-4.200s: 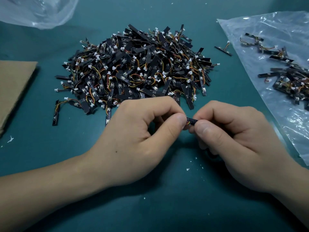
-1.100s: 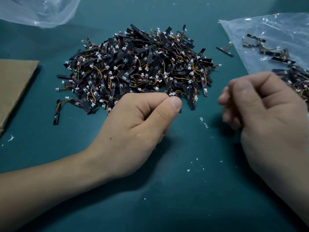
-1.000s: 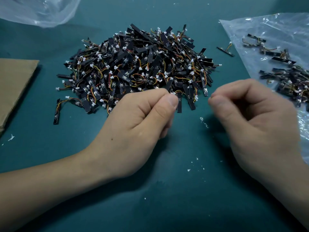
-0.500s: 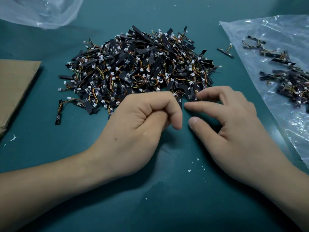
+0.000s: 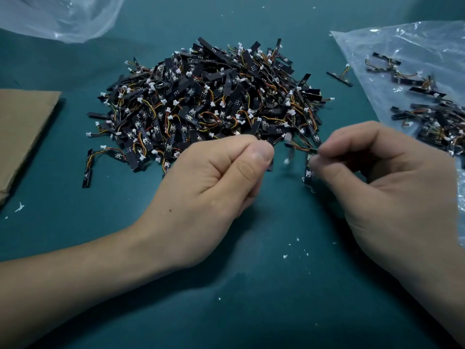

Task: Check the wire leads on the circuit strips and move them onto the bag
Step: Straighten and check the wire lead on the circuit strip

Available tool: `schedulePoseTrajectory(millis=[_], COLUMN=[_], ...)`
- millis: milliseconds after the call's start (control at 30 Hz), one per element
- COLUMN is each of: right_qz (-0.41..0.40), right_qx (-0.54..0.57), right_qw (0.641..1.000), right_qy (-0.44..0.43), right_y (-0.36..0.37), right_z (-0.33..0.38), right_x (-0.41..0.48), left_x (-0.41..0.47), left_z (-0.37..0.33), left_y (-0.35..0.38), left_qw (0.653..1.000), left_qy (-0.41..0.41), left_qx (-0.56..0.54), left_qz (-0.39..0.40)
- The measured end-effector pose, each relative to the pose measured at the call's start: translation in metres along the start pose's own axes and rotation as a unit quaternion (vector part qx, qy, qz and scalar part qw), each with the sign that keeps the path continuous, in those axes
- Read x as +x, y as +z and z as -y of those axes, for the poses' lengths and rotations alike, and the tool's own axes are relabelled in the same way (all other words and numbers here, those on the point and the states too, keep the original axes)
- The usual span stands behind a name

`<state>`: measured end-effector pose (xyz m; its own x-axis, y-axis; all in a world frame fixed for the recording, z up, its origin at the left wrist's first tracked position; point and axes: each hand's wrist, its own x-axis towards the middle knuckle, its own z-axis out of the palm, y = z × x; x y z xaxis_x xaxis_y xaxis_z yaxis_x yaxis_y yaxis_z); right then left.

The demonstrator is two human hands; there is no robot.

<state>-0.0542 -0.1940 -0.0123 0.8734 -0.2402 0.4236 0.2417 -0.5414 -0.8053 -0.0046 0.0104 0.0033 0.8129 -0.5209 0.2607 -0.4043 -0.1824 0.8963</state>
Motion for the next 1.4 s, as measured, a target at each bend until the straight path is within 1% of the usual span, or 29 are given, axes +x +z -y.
schedulePoseTrajectory(millis=[67,133,233,267,367,433,467,533,633,767,900,967,1067,1200,1300,1400], right_qz=[0.009,0.025,0.049,0.059,0.084,0.086,0.086,0.096,0.105,0.077,0.056,0.072,0.101,0.162,0.199,0.204], right_qx=[0.008,-0.01,-0.019,-0.02,-0.017,-0.015,-0.015,-0.006,0.052,0.055,0.109,0.108,0.063,0.048,-0.011,0.023], right_qw=[1.0,1.0,0.998,0.997,0.995,0.994,0.994,0.994,0.993,0.995,0.992,0.991,0.992,0.985,0.98,0.979], right_qy=[-0.003,-0.015,-0.029,-0.035,-0.059,-0.065,-0.061,-0.043,0.004,0.018,0.037,0.037,0.038,0.029,0.0,-0.001], right_y=[0.0,0.0,0.0,0.0,0.002,0.002,0.002,0.002,0.002,0.003,0.006,0.005,0.003,0.001,0.001,-0.002], right_z=[0.002,0.004,0.009,0.01,0.012,0.012,0.012,0.012,0.011,0.009,0.01,0.01,0.009,0.011,0.012,0.012], right_x=[0.0,0.0,-0.001,-0.002,-0.002,-0.003,-0.003,-0.004,-0.004,-0.002,-0.003,-0.002,-0.003,-0.005,-0.002,-0.001], left_x=[0.001,0.002,0.002,0.001,-0.001,0.0,-0.001,-0.001,0.0,0.0,0.0,0.0,0.0,-0.001,-0.002,-0.002], left_z=[0.003,0.005,0.005,0.005,0.001,0.002,0.001,0.003,0.003,0.001,0.001,0.001,0.0,-0.001,-0.002,-0.003], left_y=[0.0,0.002,0.002,0.001,0.0,0.001,0.001,0.001,-0.001,-0.001,-0.001,-0.001,-0.001,0.0,0.001,-0.001], left_qw=[1.0,1.0,0.997,0.997,0.999,0.998,0.998,0.999,0.998,0.997,0.998,0.998,0.998,0.995,0.991,0.992], left_qy=[-0.009,-0.022,-0.046,-0.043,-0.012,-0.011,-0.011,-0.02,-0.028,-0.031,-0.032,-0.035,-0.039,-0.028,-0.023,-0.022], left_qx=[-0.002,-0.005,-0.057,-0.067,-0.027,0.012,0.019,0.001,-0.04,-0.053,-0.044,-0.035,-0.007,0.064,0.094,0.078], left_qz=[-0.009,-0.013,-0.004,0.005,0.042,0.057,0.059,0.048,0.032,0.042,0.042,0.042,0.044,0.065,0.088,0.102])
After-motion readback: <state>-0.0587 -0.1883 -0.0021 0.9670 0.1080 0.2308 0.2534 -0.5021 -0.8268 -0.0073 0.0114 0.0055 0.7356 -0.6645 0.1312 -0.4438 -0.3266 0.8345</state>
